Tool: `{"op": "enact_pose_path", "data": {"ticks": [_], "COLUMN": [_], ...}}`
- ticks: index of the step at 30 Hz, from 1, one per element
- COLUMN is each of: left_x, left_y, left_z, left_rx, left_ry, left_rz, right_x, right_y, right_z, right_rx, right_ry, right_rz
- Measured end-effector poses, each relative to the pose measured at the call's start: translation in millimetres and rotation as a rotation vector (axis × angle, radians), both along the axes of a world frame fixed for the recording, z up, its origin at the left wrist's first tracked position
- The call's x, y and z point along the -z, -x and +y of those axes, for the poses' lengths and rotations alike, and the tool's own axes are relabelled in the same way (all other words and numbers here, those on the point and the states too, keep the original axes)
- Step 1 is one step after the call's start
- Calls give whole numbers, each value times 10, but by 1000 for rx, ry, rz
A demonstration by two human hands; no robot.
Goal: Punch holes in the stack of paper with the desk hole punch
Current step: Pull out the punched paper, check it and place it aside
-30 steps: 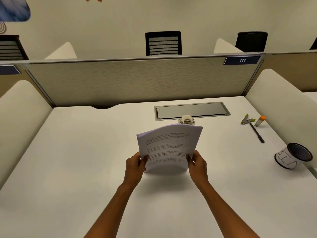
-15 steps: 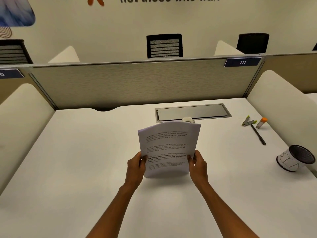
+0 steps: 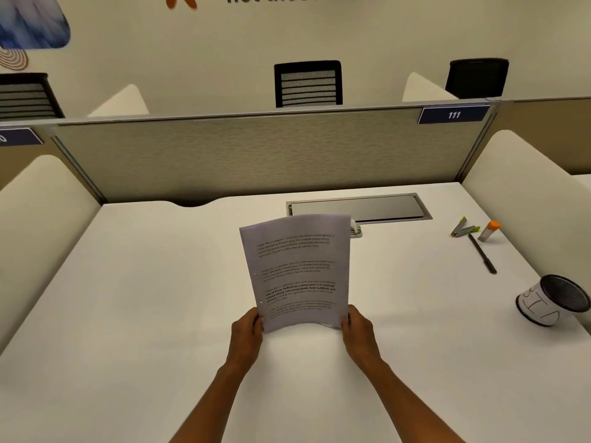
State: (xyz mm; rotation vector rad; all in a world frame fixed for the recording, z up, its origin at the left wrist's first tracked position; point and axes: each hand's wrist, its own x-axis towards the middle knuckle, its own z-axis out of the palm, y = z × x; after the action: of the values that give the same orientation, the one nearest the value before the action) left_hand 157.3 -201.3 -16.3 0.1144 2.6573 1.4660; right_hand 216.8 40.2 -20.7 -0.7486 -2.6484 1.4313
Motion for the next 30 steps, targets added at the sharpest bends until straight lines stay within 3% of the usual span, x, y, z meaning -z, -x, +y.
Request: {"op": "enact_pose_path", "data": {"ticks": [9,19,30], "left_x": [-198,-648,-607], "left_y": [148,368,276], "left_z": [136,29,-390], "left_rx": [-97,-285,-414], "left_ry": [98,-90,-233], "left_rz": [110,53,-63], "right_x": [-173,-481,-337], "right_y": [205,541,672], "right_z": [113,178,-123], "right_rx": [-3,-25,-39], "right_ry": [34,349,550], "right_rz": [106,220,104]}}
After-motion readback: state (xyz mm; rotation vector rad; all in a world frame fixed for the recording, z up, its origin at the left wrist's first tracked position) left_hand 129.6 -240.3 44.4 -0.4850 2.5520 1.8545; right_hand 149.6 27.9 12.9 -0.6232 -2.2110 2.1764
